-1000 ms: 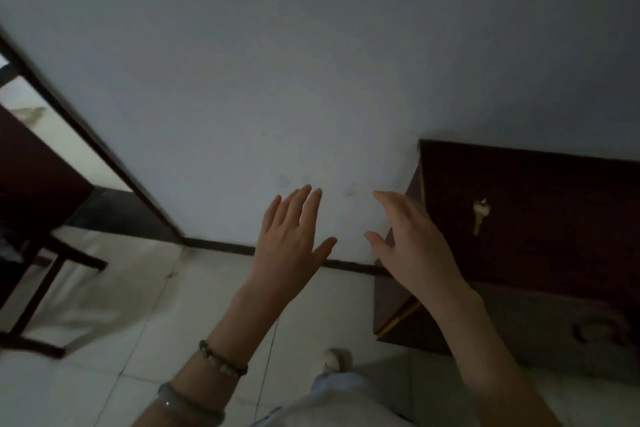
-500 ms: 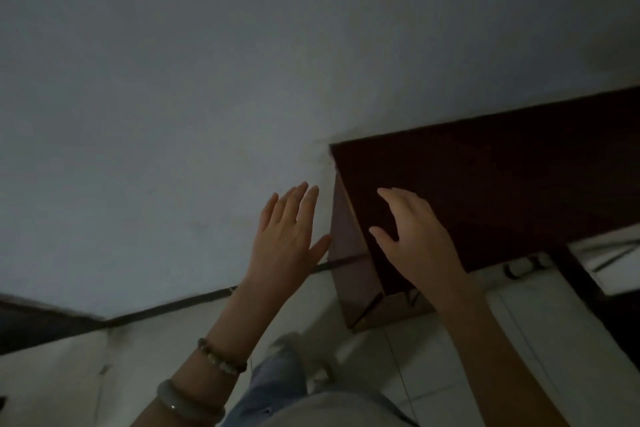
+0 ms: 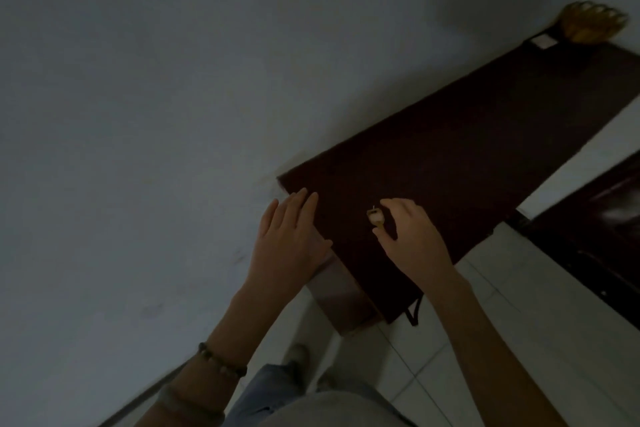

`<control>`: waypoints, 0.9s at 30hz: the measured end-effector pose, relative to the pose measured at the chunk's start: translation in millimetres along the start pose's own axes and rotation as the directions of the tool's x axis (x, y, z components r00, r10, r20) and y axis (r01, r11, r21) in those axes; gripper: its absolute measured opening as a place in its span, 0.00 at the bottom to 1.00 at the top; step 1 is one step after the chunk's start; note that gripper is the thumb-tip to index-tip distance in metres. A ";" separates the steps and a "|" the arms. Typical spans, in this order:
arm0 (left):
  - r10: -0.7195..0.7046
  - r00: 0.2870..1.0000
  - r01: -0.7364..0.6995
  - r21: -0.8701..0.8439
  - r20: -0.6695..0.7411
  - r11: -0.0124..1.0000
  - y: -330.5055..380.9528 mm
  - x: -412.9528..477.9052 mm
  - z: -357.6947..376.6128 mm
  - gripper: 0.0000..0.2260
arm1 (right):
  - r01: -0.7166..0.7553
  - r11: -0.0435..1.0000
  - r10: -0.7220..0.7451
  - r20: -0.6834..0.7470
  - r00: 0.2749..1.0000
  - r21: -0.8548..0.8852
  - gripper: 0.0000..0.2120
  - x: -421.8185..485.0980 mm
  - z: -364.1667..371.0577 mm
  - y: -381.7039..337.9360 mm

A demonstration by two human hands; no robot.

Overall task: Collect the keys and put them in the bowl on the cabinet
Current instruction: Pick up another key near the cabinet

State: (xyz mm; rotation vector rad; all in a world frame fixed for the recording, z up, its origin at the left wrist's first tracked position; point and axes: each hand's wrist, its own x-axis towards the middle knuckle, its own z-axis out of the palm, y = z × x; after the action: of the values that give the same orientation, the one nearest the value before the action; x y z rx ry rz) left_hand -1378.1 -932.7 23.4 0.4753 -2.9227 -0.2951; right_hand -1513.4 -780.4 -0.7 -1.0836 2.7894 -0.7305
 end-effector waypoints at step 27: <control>0.222 0.971 -0.211 -0.116 0.089 0.971 -42.3 39.6 26.3 0.30 | -0.306 0.951 0.298 -0.132 0.945 -0.042 0.07 45.8 60.8 14.6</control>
State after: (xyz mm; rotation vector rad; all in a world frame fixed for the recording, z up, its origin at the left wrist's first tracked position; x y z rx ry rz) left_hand -1407.8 -980.6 -6.2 0.1266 -3.0017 -0.4531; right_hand -1543.4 -825.7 -56.0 -0.6104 3.0027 -0.7007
